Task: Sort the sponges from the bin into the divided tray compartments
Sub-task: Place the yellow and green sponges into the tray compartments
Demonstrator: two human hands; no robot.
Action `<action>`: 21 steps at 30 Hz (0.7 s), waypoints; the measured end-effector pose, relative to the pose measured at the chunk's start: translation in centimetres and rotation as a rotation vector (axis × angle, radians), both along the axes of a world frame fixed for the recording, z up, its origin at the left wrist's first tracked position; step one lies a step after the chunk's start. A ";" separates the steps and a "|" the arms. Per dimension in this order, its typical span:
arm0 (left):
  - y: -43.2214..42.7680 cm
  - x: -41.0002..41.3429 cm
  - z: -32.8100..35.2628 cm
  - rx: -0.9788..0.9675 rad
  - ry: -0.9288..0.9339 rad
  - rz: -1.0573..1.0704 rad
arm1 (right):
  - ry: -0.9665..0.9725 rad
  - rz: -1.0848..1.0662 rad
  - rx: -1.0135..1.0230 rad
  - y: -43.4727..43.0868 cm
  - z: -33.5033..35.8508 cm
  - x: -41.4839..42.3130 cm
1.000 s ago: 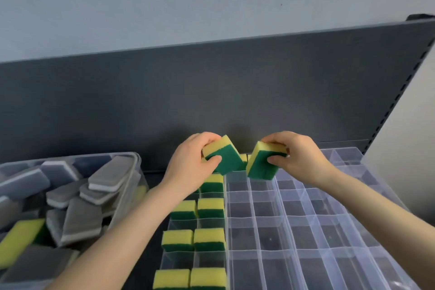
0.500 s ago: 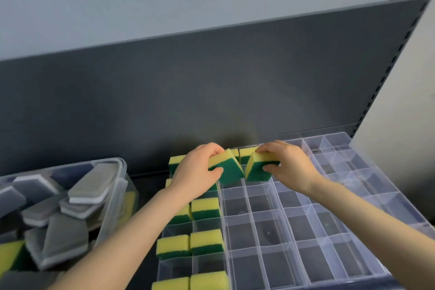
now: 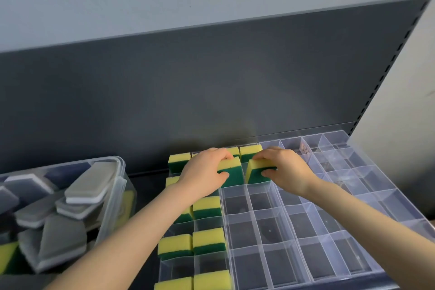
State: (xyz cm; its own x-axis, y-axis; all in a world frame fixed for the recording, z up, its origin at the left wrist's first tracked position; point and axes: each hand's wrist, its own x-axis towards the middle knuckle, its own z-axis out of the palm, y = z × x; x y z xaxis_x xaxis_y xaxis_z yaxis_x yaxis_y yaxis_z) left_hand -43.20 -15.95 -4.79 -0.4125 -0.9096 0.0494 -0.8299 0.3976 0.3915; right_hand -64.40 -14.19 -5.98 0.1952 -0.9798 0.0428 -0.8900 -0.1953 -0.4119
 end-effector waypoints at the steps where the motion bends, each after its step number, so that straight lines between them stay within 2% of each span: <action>1: 0.0 -0.1 -0.2 0.008 -0.012 -0.010 | 0.006 0.003 0.005 0.0 -0.2 0.0; 11: -0.1 -1.0 -2.2 0.010 -0.195 -0.041 | 0.060 0.023 0.079 -0.4 -2.7 0.4; 21: -0.2 -1.7 -2.6 -0.006 -0.190 0.000 | 0.027 0.030 0.066 -0.3 -3.3 0.5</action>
